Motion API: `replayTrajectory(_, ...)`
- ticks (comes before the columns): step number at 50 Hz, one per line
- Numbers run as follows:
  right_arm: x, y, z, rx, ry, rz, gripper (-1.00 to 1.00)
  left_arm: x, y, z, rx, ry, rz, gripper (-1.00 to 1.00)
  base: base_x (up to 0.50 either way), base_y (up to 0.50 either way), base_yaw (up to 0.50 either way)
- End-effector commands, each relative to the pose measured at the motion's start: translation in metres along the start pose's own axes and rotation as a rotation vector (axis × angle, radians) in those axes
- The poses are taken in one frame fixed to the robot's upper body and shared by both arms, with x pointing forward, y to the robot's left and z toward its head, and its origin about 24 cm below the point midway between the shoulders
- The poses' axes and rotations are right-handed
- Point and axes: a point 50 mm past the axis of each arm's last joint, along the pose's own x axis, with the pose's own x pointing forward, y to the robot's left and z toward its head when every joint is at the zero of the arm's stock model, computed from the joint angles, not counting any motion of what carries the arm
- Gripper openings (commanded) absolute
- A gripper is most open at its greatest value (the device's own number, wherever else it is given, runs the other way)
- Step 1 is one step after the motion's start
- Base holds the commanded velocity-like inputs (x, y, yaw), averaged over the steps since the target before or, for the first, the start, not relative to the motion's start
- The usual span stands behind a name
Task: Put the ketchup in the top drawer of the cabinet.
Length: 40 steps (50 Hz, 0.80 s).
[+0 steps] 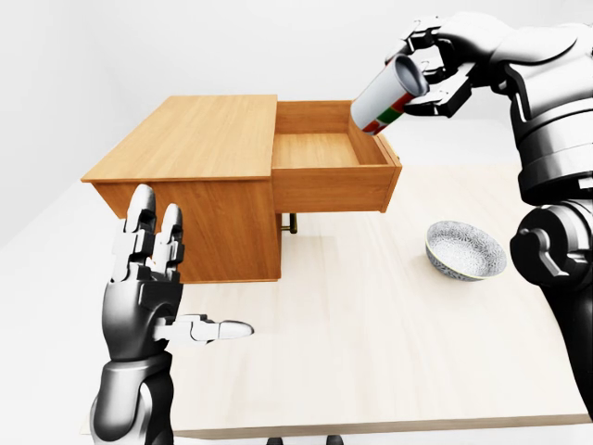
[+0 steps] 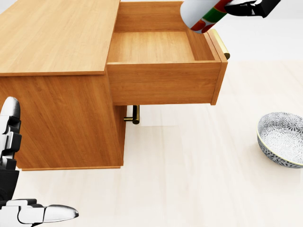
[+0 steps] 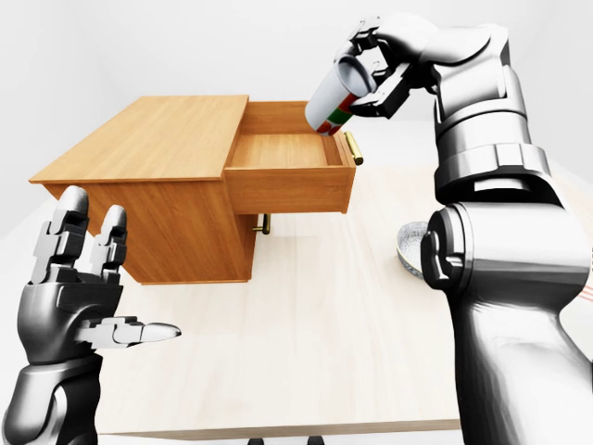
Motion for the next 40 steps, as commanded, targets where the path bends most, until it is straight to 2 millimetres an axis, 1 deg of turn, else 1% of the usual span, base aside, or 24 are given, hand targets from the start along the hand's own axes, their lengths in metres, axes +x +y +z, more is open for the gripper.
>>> replayTrajectory(1,0.002,0.002,0.000,0.027,-0.013,0.006,-1.00,0.000,0.000,-0.001,0.000,0.005,-0.001,1.00,0.00,0.00,0.00)
replayTrajectory(5,0.003,0.005,-0.002,0.037,-0.012,0.008,-1.00,0.000,0.000,-0.001,0.000,0.002,0.001,1.00,0.00,0.00,0.00)
replayTrajectory(9,0.005,0.007,0.002,0.034,-0.018,0.014,-1.00,0.000,0.000,-0.001,0.000,0.003,-0.001,1.00,0.00,0.00,0.00)
replayTrajectory(13,0.006,0.009,0.002,0.038,-0.019,0.018,-1.00,0.001,0.001,-0.001,-0.001,0.002,0.001,1.00,0.00,0.00,0.00)
replayTrajectory(25,0.011,0.018,-0.013,0.070,0.006,0.033,-1.00,0.001,0.001,0.001,0.000,-0.007,0.004,1.00,0.00,0.00,0.00)
replayTrajectory(40,0.015,0.026,-0.018,0.089,0.014,0.045,-1.00,0.001,0.001,0.000,0.000,-0.001,0.003,1.00,0.00,0.00,0.00)
